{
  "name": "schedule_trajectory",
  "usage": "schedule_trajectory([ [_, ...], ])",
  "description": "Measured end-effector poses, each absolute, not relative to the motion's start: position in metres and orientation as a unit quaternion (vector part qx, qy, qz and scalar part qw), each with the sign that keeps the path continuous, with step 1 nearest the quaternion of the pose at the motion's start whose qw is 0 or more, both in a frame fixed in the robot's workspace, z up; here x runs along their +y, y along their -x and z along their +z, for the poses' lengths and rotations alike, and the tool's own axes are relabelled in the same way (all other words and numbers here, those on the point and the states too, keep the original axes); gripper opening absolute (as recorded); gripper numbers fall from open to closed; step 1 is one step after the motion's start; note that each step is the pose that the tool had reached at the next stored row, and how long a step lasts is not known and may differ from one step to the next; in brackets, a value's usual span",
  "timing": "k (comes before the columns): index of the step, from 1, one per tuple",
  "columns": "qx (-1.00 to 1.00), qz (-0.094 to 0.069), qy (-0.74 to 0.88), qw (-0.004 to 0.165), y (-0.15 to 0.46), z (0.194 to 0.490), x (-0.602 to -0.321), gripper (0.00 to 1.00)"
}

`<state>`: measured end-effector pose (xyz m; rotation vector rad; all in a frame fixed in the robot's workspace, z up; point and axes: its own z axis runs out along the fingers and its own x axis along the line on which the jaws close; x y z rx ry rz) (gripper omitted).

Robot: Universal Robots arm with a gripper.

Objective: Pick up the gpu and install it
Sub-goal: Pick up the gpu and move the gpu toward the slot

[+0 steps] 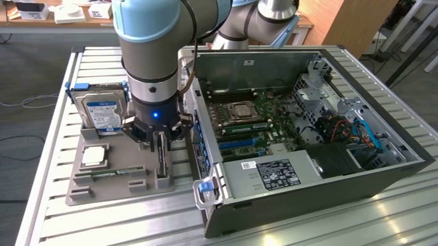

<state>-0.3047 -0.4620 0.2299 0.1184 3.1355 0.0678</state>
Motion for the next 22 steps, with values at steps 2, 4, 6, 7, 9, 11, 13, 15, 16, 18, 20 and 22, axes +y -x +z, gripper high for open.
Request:
schedule_trajectory([
  [2, 0.999, 0.022, -0.038, 0.002, 0.3047, 0.2298, -0.4619, 0.4],
  [4, 0.999, 0.022, -0.038, 0.002, 0.3047, 0.2299, -0.4619, 0.33],
  [6, 0.999, 0.022, -0.038, 0.002, 0.3047, 0.2298, -0.462, 0.33],
  [7, 0.999, 0.022, -0.038, 0.002, 0.3047, 0.2299, -0.4619, 0.33],
  [9, 0.999, 0.022, -0.038, 0.002, 0.3047, 0.2298, -0.4619, 0.33],
  [11, 0.999, 0.022, -0.038, 0.002, 0.3044, 0.2299, -0.462, 0.33],
  [13, 0.999, 0.022, -0.038, 0.002, 0.3044, 0.2298, -0.462, 0.33],
  [15, 0.999, 0.022, -0.038, 0.002, 0.3044, 0.2298, -0.462, 0.33],
  [16, 0.999, 0.022, -0.038, 0.002, 0.3044, 0.2298, -0.4619, 0.33],
  [18, 0.999, 0.022, -0.038, 0.002, 0.3044, 0.2298, -0.4619, 0.33],
  [20, 0.999, 0.022, -0.038, 0.002, 0.3044, 0.2298, -0.4619, 0.33],
  [22, 0.999, 0.022, -0.038, 0.001, 0.3044, 0.2299, -0.4619, 0.32],
])
